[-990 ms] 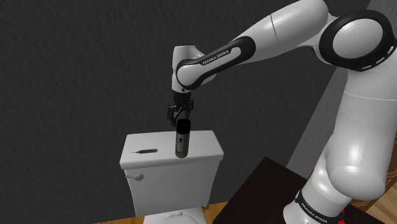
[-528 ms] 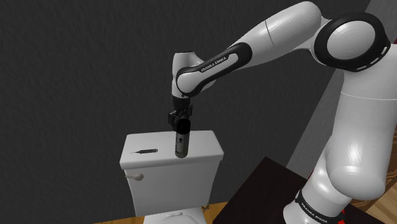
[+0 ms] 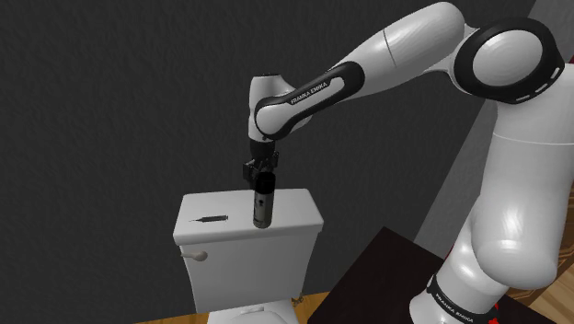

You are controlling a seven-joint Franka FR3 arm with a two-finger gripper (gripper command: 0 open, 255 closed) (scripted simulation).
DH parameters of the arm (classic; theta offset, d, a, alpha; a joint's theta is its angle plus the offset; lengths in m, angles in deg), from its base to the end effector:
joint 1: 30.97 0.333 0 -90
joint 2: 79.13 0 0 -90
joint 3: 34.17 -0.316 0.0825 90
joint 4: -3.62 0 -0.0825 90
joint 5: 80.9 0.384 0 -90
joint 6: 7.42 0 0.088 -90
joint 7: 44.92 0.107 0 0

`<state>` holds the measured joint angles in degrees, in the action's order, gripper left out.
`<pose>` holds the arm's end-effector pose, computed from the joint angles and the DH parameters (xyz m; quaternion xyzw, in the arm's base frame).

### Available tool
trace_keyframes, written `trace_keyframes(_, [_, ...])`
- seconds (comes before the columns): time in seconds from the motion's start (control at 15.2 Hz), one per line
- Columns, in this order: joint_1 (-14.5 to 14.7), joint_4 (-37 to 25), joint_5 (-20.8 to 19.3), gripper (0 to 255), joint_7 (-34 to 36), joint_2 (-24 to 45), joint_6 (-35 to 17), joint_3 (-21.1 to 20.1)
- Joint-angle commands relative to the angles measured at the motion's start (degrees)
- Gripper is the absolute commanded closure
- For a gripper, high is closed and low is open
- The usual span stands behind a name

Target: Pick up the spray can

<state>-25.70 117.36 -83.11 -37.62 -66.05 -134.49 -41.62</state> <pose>0.5833 0.1278 0.3525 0.9984 0.0571 0.0034 0.0002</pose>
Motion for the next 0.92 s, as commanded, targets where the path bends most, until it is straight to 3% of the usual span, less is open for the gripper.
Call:
trace_keyframes(0.0, [0.0, -0.3, 0.1, 255, -0.1, -0.3, 0.8, 0.0])
trace_keyframes(0.86, [-0.2, -5.4, 0.8, 255, -0.6, -4.4, 9.9, -0.2])
